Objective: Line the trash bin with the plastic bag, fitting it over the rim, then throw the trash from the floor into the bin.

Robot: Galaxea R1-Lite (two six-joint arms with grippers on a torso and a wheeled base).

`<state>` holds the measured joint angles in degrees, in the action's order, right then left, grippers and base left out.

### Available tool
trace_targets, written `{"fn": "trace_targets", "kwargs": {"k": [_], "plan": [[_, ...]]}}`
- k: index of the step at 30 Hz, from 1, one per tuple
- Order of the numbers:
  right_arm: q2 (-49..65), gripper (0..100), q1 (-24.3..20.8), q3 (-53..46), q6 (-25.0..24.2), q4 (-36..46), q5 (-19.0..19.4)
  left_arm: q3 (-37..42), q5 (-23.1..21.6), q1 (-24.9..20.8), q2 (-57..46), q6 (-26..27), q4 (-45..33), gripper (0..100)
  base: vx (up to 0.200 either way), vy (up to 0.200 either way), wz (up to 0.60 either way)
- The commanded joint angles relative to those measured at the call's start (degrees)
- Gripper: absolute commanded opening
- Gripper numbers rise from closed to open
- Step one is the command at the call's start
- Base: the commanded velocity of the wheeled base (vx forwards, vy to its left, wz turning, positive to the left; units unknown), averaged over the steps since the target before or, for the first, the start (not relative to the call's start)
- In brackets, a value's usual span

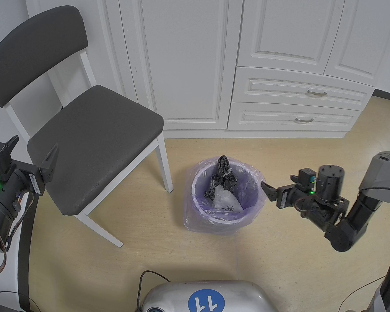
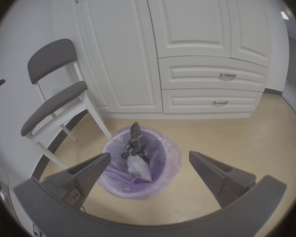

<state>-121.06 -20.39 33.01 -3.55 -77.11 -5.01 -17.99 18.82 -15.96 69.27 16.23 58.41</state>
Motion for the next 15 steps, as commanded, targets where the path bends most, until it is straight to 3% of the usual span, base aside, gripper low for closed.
{"fn": "trace_targets", "kwargs": {"k": [1, 7, 10, 15], "plan": [[7.51, 100, 6.95, -19.48, 4.34, -12.89, 4.22, 0.85, -0.01, -0.3, 2.1, -0.23, -0.05, 100, 0.0, 0.0, 0.0], [9.09, 100, 7.74, -25.81, 2.49, -12.89, 3.96, 1.29, 0.16, 0.4, 7.64, -1.64, 0.04, 100, 0.0, 0.0, 0.0], [9.71, 100, 10.99, -27.83, -1.46, -12.89, 3.96, 2.35, 0.07, 0.93, 8.6, -4.98, 0.39, 100, 0.0, 0.0, 0.0], [9.8, 100, 16.0, -26.95, -2.69, -12.89, 3.87, 3.23, 0.07, 1.02, 9.13, -6.29, 0.48, 100, 0.0, 0.0, 0.0]]}}
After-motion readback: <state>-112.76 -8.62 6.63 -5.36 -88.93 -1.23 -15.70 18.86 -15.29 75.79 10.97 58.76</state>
